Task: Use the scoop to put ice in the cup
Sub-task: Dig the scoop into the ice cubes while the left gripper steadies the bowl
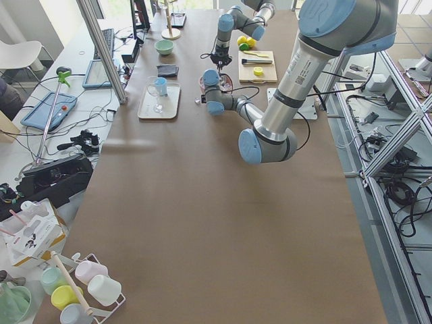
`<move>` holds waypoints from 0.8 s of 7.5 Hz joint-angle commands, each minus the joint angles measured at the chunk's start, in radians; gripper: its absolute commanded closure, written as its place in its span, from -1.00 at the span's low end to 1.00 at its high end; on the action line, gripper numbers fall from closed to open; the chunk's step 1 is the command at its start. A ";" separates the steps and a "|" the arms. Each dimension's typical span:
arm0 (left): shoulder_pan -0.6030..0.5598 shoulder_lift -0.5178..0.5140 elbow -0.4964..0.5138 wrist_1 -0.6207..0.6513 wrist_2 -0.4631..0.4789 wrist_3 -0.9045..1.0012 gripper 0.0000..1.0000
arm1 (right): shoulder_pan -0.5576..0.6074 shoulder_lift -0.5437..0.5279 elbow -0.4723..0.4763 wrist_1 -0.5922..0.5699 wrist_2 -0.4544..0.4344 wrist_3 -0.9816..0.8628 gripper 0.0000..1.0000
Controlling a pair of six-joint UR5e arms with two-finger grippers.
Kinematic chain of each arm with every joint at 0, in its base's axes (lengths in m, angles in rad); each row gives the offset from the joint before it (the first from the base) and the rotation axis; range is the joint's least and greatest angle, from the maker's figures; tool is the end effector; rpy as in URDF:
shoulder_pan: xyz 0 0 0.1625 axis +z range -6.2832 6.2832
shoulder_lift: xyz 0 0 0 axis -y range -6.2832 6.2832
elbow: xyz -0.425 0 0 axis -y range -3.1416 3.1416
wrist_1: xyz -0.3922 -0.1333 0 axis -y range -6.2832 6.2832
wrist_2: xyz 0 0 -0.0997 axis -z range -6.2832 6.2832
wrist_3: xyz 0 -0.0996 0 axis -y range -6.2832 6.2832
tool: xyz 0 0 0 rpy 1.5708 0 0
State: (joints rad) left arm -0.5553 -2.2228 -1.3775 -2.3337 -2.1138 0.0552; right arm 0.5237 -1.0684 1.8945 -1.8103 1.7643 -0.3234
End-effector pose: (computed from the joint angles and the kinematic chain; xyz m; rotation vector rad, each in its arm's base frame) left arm 0.5719 -0.4511 0.2621 0.9007 1.0432 1.2398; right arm -0.4691 -0.4027 0.2728 0.5225 -0.4163 -1.3807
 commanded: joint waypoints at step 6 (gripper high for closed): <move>0.000 0.000 -0.002 0.001 0.000 0.000 -0.96 | 0.048 -0.033 -0.038 0.169 0.124 0.090 1.00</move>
State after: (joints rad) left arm -0.5539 -2.2228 -1.3790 -2.3332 -2.1138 0.0552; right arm 0.5707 -1.1013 1.8694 -1.6706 1.8756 -0.2559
